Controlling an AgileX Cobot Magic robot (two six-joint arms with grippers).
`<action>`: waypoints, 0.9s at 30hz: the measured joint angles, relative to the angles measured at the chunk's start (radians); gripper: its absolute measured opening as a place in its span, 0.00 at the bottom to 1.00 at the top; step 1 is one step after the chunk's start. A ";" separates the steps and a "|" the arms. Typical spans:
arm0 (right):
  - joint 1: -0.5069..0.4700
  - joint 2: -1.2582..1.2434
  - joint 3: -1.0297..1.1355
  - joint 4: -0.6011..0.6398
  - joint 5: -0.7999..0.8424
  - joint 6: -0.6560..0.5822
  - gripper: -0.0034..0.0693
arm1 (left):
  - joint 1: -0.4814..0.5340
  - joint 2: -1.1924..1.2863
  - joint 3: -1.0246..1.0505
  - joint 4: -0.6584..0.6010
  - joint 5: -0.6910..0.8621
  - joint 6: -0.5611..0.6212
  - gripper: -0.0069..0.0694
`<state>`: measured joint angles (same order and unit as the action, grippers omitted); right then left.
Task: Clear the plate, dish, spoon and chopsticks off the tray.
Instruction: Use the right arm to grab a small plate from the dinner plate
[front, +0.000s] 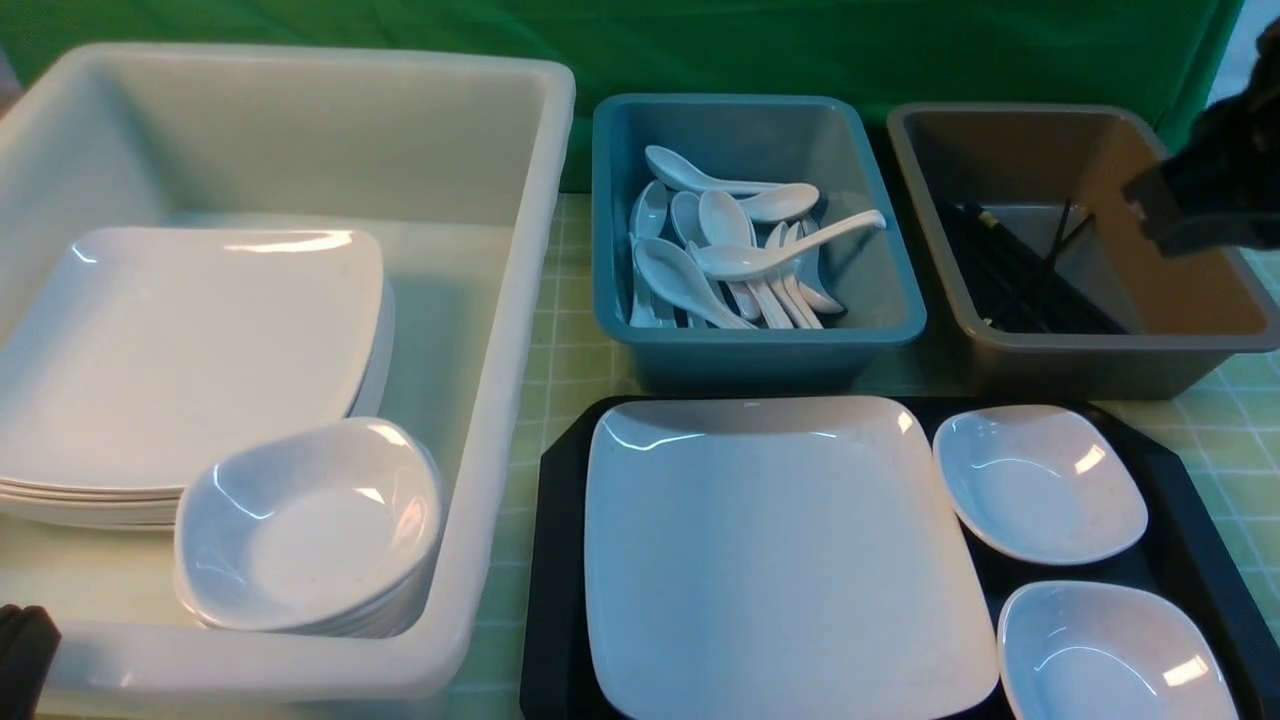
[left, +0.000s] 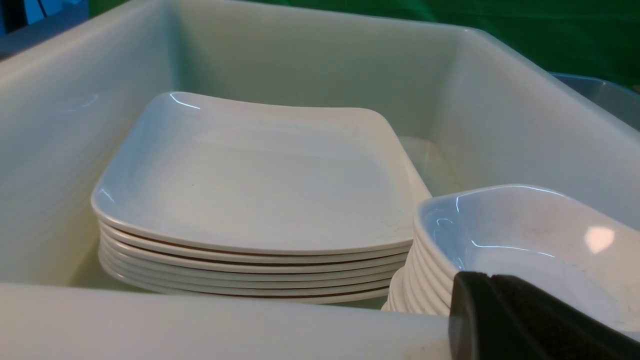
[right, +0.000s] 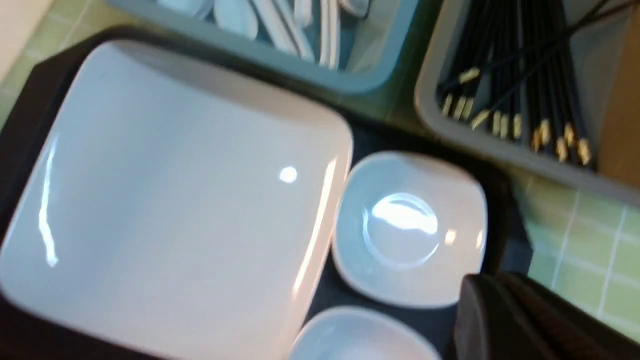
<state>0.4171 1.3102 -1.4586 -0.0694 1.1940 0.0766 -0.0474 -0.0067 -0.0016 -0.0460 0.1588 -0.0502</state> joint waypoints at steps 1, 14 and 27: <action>0.000 -0.029 0.033 0.017 0.006 0.007 0.06 | 0.000 0.000 0.000 0.000 0.000 0.000 0.09; 0.000 -0.406 0.660 0.069 -0.052 0.086 0.09 | 0.000 0.000 0.000 0.000 0.000 0.003 0.09; 0.000 -0.455 0.929 0.069 -0.220 0.021 0.19 | 0.000 0.000 0.000 0.000 0.000 0.003 0.09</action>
<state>0.4171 0.8553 -0.5291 0.0000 0.9739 0.0978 -0.0474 -0.0067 -0.0016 -0.0460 0.1588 -0.0474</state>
